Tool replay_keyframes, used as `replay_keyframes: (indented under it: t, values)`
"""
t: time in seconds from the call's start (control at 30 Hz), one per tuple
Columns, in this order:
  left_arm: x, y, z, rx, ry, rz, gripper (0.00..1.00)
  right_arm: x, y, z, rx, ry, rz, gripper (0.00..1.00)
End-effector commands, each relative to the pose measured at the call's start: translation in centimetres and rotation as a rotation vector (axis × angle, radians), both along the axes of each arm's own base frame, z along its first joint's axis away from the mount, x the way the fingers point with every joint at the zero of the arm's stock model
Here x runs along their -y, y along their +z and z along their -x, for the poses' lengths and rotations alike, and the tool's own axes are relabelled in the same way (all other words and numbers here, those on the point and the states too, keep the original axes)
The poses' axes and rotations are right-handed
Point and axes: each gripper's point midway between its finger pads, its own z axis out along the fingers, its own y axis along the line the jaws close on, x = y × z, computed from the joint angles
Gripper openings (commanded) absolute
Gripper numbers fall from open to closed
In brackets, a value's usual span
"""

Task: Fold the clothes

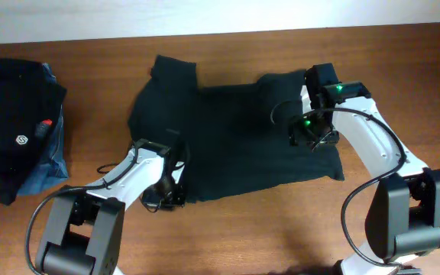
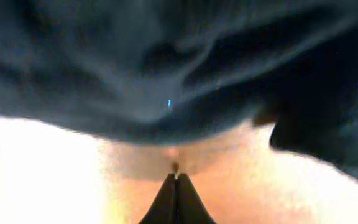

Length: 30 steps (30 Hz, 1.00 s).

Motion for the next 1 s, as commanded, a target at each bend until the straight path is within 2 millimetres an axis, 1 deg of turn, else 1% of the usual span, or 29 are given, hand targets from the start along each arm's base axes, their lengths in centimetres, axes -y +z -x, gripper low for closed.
replay_keyframes:
  t: [0.0,0.03,0.13,0.2,0.33,0.53,0.67,0.8,0.97]
  values:
    - [0.0,-0.2,1.2,-0.053,0.016,0.001,0.01,0.3,1.0,-0.6,0.037,0.001,0.006,0.66]
    - [0.0,-0.2,1.1,-0.047,0.016,0.002,0.01,0.3,1.0,-0.6,0.037,0.001,0.006,0.66]
    - [0.5,0.3,-0.7,0.013,0.013,0.014,0.0,0.3,1.0,-0.6,0.037,0.008,0.007,0.66]
    - [0.9,1.2,-2.8,0.09,0.009,0.021,0.0,0.3,1.0,-0.5,0.035,0.008,0.008,0.66]
    - [1.1,2.2,-5.6,0.229,0.028,0.018,0.01,0.3,1.0,-0.5,0.034,0.011,0.008,0.66]
    - [2.1,2.6,-7.7,0.317,0.035,0.065,0.0,0.3,1.0,-0.6,0.038,0.011,0.008,0.66]
    - [3.7,2.8,-7.9,0.316,0.038,0.157,0.01,0.3,1.0,-0.6,0.038,0.011,0.008,0.66]
    - [3.5,2.7,-7.8,0.314,0.037,0.147,0.01,0.3,1.0,-0.6,0.039,0.011,0.011,0.66]
    - [3.2,2.0,-6.9,0.289,0.037,0.138,0.01,0.7,1.0,-0.7,0.042,0.008,0.034,0.67]
